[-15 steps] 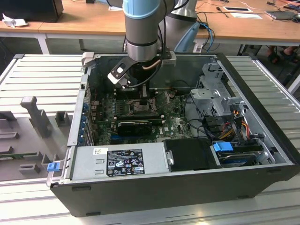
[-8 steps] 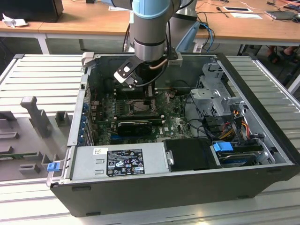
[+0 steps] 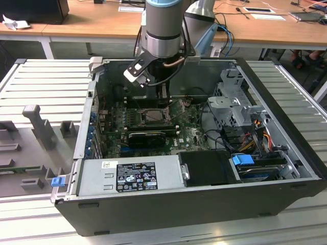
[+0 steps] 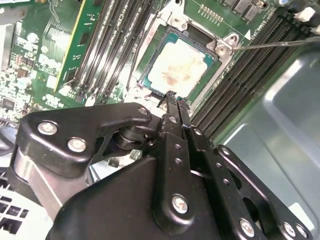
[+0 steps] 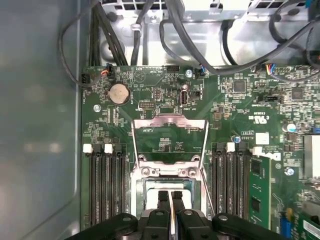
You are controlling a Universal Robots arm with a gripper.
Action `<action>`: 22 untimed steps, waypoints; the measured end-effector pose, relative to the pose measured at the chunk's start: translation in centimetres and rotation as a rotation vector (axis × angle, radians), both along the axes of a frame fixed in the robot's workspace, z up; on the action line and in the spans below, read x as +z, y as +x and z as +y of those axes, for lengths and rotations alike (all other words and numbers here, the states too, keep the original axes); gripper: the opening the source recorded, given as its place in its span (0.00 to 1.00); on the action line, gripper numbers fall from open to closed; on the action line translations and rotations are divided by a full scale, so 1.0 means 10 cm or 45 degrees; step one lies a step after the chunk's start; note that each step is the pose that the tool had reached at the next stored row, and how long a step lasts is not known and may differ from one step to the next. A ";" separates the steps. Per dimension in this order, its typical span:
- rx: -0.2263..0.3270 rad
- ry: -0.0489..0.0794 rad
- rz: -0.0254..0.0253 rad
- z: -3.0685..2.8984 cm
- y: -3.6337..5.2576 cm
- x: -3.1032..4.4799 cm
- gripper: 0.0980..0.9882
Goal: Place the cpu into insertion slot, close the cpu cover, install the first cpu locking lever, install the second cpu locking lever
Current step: 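Close the cpu cover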
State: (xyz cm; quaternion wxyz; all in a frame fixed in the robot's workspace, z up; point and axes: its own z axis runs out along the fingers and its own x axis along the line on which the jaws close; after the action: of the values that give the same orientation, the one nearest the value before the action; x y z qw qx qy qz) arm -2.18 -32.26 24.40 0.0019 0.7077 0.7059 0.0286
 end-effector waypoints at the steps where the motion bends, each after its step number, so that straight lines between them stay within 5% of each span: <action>1: 0.000 0.000 0.0000 0.000 0.000 0.022 0.07; 4: 0.000 0.000 0.0000 0.000 0.001 0.070 0.07; 12: 0.000 0.001 0.0053 0.000 0.242 0.078 0.07; 19: 0.000 0.001 0.0057 0.002 0.268 0.164 0.07; 22: 0.000 0.001 0.0079 0.002 0.349 0.171 0.07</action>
State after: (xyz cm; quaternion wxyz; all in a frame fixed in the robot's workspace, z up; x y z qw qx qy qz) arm 1.31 -32.24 26.10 -0.0005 0.7078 0.7060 0.0266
